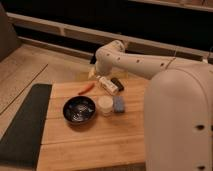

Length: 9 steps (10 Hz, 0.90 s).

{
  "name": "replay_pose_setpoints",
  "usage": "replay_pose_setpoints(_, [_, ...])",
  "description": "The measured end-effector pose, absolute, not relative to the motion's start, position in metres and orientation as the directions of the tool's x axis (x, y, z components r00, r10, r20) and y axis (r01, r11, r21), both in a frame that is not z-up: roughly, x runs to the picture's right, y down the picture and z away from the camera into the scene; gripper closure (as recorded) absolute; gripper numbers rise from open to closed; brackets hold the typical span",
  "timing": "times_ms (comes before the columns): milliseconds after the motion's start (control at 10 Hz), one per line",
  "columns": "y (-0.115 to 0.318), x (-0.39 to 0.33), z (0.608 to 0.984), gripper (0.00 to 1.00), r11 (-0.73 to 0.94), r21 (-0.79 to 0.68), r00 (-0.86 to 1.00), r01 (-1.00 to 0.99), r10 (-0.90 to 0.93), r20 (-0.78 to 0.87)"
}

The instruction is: Place the pepper on the white sponge

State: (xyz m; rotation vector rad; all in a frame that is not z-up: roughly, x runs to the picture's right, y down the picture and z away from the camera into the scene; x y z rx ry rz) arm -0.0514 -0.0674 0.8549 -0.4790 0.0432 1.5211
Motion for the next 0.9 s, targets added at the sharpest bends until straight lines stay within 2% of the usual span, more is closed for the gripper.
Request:
replay_pose_setpoints(600, [-0.071,-0.045,0.867,0.35,-0.022,-0.265,0.065,-0.964,0.946,-0.317])
replay_pose_setpoints(900, [-0.087,-0.056,0.900,0.35,0.009,-0.262,0.093,-0.965,0.947,-0.307])
